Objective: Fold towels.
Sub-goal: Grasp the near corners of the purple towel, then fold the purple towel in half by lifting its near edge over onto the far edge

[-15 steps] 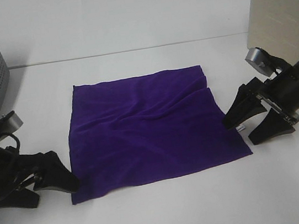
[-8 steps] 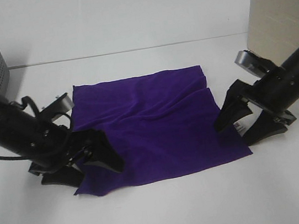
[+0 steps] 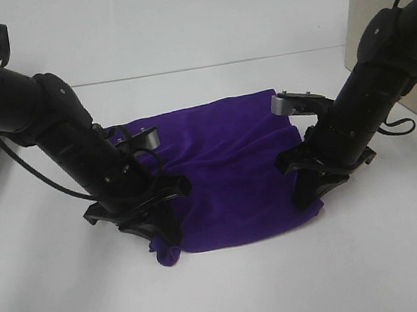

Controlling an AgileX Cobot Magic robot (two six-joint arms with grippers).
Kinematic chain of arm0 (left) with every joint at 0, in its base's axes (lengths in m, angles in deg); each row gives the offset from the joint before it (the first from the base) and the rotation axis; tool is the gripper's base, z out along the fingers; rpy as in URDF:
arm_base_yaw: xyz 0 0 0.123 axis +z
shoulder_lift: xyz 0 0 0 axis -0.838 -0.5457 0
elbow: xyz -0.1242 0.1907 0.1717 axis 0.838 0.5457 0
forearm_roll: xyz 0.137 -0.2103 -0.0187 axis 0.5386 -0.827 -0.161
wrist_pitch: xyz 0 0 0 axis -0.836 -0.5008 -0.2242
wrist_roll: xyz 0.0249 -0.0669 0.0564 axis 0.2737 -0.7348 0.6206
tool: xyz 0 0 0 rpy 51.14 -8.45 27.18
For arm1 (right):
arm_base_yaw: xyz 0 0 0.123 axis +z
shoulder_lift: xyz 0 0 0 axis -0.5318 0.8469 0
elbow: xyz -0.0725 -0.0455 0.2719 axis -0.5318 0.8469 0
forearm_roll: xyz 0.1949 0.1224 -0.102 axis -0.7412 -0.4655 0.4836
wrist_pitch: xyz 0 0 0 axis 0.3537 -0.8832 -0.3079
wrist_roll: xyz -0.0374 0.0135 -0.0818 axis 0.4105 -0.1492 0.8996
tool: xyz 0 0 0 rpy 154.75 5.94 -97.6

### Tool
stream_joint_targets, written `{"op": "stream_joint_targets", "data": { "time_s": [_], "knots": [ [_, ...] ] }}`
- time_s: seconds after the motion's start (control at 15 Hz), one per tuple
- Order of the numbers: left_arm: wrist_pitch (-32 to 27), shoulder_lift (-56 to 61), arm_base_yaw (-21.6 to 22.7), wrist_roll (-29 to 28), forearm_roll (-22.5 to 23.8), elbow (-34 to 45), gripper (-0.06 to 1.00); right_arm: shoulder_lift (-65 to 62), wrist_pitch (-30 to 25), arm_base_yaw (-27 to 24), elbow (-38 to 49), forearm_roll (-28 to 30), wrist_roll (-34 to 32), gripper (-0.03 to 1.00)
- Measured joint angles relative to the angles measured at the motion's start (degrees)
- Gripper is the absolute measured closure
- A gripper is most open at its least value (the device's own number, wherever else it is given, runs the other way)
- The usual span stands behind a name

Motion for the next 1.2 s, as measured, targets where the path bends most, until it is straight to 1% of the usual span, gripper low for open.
{"op": "stream_joint_targets", "data": {
  "time_s": [0.07,0.2,0.27,0.47,0.67,0.73,0.87,0.93,1.07,1.13,1.2],
  "knots": [
    [0.00,-0.11,-0.06,-0.11,0.57,-0.11,0.92,0.11,-0.80,0.00,-0.57,0.06,-0.17,0.94],
    [-1.26,-0.11,-0.17,-0.17,1.95,-0.29,0.93,0.00,-1.72,0.00,-0.97,-0.11,-1.43,0.94],
    [-2.81,0.06,-0.17,-0.17,3.32,-0.29,0.93,-0.29,-2.69,0.00,-0.97,-0.23,-2.29,0.94],
    [-7.56,2.86,-0.46,-0.57,9.28,-0.11,0.93,-4.76,-8.08,0.40,0.69,0.23,-5.56,0.94],
    [-13.18,11.29,-0.57,-5.16,13.41,-0.11,0.94,-15.24,-15.93,0.57,1.09,-0.23,-11.75,0.94],
    [-13.52,13.98,-0.57,-6.47,14.38,-0.11,0.94,-18.22,-16.79,0.57,1.09,-0.46,-12.49,0.94],
    [-12.55,17.42,0.17,-7.79,15.13,-0.86,0.94,-20.68,-16.10,0.57,-1.26,0.11,-12.95,0.94],
    [-10.71,17.93,1.20,-8.31,15.24,-1.89,0.94,-20.68,-14.50,0.57,-3.84,0.63,-12.95,0.94],
    [-6.02,17.65,3.38,-8.88,15.30,-4.81,0.94,-18.39,-10.66,0.63,-10.94,2.12,-12.95,0.94],
    [-2.18,16.39,4.41,-8.94,15.53,-6.99,0.94,-14.78,-8.82,0.63,-16.90,3.44,-12.95,0.94],
    [0.40,15.18,4.64,-8.65,16.21,-8.25,0.94,-11.92,-7.68,0.63,-19.94,4.35,-12.89,0.94]
  ]
}}
